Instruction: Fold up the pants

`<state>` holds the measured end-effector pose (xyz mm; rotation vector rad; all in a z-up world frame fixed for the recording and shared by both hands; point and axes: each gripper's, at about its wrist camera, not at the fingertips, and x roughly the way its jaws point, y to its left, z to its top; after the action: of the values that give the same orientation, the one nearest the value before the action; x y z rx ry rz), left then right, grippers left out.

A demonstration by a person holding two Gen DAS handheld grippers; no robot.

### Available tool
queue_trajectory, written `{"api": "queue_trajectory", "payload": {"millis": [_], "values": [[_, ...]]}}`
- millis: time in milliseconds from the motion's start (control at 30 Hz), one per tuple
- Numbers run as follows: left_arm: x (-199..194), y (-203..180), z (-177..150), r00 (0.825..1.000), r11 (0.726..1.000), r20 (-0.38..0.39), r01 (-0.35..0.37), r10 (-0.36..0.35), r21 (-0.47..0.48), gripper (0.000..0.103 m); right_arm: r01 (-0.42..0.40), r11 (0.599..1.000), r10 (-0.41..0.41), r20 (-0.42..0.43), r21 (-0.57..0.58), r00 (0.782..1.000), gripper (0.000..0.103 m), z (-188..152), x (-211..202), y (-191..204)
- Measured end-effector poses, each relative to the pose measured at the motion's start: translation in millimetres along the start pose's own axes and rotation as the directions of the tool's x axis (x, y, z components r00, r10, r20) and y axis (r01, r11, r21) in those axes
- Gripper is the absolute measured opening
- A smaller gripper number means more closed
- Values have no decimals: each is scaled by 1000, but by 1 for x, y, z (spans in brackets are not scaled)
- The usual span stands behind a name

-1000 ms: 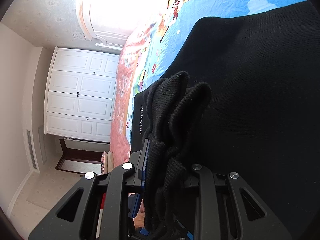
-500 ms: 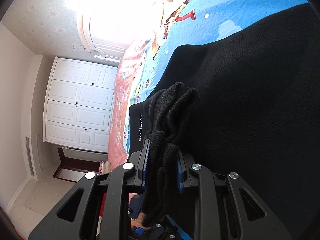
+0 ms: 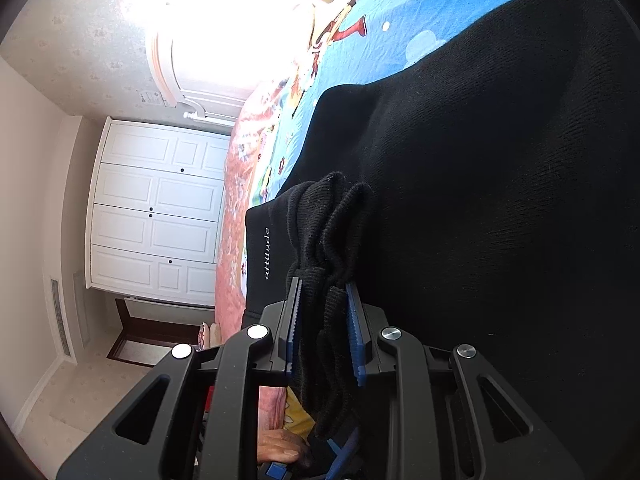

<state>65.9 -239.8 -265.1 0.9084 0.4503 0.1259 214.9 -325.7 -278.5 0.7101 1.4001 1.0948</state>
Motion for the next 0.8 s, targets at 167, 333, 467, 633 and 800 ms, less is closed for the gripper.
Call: {"api": "queue_trajectory", "payload": {"millis": [167, 333, 467, 633, 800], "values": [[24, 10, -4, 994, 998, -97, 39, -43, -45, 48, 50, 999, -50, -5, 2, 999, 26, -2, 6, 5], [24, 12, -4, 993, 998, -94, 61, -64, -35, 12, 106, 994, -106, 24, 9, 994, 66, 4, 4, 10], [25, 17, -4, 994, 997, -84, 65, -68, -37, 11, 182, 982, -181, 30, -43, 983, 69, 12, 18, 28], [26, 15, -3, 995, 998, -80, 59, -60, -12, 11, 326, 935, -323, 46, -138, 945, 29, 9, 45, 46], [30, 22, -3, 986, 988, -86, 137, -142, -65, 18, 422, 884, -414, 84, -202, 906, 27, 2, 53, 56]]}}
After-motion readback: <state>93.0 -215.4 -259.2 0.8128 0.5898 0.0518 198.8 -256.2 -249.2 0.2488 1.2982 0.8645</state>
